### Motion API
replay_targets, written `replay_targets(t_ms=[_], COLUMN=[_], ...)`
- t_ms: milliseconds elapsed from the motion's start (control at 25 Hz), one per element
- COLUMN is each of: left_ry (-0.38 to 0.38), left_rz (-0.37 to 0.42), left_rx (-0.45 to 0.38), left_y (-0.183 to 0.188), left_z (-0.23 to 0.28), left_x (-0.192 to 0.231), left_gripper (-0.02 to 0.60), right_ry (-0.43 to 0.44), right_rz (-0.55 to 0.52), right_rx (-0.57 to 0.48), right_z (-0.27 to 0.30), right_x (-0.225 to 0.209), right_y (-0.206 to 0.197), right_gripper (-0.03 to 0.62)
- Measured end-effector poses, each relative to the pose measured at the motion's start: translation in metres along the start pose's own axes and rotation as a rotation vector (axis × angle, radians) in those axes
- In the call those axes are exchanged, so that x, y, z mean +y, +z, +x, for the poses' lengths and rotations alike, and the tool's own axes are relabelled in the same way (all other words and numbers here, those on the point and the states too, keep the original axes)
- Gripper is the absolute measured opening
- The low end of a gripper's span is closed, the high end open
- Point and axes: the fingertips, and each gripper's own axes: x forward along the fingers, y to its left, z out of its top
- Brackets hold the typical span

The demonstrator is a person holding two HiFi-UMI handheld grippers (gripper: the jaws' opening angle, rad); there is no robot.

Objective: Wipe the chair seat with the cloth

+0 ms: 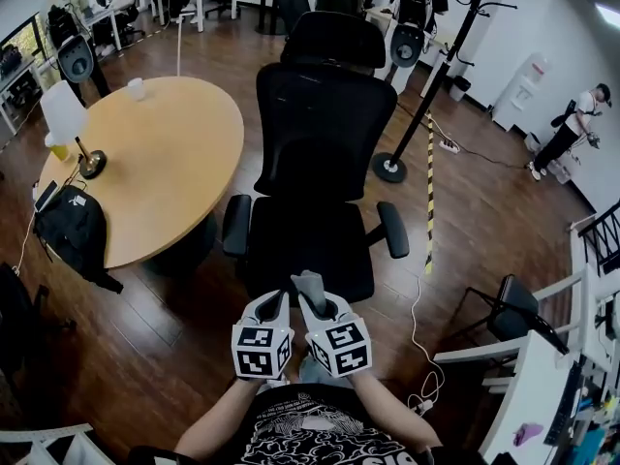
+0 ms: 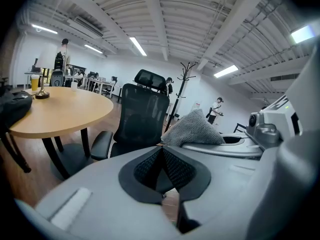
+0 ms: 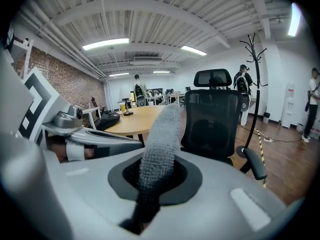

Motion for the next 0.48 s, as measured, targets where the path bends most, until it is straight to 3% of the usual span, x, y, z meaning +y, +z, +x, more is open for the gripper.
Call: replay_targets(t_ms=[480], left_ry=[0.082], left_rz=[-0.037], left_rx=[-0.015], left_y=[0.029], left_z=[0.056], left_x=[0.044], left_gripper=[0.003], right_ry=[0.082], right_rz=[-0.068], right_rx=[0.021], right_z=[0.076], right_x=[-0.035], right_y=[0.024], right_gripper=[0.015])
